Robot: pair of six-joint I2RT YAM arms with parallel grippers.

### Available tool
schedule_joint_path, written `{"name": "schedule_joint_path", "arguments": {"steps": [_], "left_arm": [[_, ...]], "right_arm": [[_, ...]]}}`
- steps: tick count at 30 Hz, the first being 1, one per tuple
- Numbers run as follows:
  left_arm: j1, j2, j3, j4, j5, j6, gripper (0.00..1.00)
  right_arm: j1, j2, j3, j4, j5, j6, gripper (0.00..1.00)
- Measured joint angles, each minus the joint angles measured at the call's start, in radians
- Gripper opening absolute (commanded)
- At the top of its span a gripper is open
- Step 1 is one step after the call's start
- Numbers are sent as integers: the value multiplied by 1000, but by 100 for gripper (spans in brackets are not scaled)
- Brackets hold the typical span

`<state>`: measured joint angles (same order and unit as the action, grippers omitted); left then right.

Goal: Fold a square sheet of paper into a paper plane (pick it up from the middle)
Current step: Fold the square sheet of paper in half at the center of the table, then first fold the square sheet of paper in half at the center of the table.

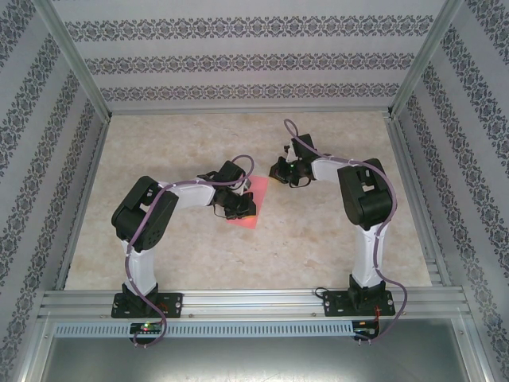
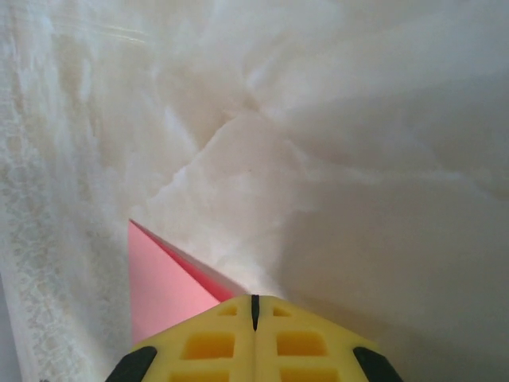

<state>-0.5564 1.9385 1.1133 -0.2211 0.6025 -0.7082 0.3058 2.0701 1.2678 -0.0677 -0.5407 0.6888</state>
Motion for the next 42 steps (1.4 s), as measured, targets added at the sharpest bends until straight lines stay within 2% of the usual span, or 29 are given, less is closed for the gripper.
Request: {"name": "schedule_joint_path", "arguments": {"steps": [8,16,30,42], "left_arm": [[0,0,8,-7,5,3,0],[0,0,23,5,24,27,0],[0,50,90,24,27,54,0],[0,71,84,32,38,74,0]], "right_arm": [[55,-154,-150,52,-14,0,0],[111,-96,-182,87,-52,23,0],[111,-54,-156,86,-61,22,0],[111,-51,-150,79,-64,22,0]]}}
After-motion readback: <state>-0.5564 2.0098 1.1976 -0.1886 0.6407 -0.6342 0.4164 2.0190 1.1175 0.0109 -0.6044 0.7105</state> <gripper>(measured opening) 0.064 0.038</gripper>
